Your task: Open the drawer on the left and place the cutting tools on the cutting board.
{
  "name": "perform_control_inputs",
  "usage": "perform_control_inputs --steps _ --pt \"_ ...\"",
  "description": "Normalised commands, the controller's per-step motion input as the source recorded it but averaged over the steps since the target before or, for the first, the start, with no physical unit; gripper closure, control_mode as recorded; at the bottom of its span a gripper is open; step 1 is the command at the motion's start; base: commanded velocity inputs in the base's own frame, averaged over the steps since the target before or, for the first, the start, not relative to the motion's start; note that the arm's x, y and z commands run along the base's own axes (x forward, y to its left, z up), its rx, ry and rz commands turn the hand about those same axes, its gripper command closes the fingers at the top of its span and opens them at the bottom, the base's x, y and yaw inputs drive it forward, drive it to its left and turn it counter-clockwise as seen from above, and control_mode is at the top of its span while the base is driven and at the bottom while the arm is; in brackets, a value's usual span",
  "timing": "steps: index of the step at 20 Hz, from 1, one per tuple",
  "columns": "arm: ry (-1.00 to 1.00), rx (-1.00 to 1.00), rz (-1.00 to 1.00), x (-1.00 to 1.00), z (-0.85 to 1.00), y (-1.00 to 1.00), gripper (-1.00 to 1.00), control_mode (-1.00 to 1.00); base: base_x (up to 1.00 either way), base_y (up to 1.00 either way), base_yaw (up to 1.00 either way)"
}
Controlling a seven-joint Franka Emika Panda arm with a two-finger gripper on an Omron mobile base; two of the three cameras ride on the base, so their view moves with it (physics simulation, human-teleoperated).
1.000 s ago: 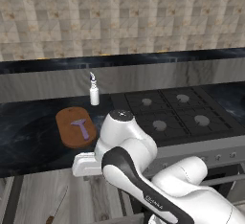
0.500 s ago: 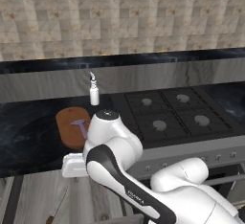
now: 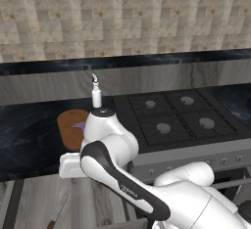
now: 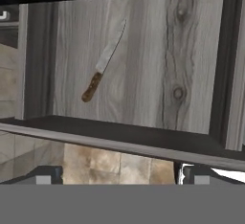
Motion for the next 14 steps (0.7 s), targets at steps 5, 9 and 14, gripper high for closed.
perform_control_inputs --steps 5,9,14 --pt "0.0 0.0 0.0 0.07 -0.1 0.03 -1.0 -1.0 0.0 0.0 0.0" --pt "0.0 0.0 0.0 0.1 -0.2 0.0 -1.0 -1.0 0.0 0.0 0.0" --pt "0.0 -0.01 0.0 0.03 -0.24 0.0 -1.0 -1.0 0.0 0.0 0.0"
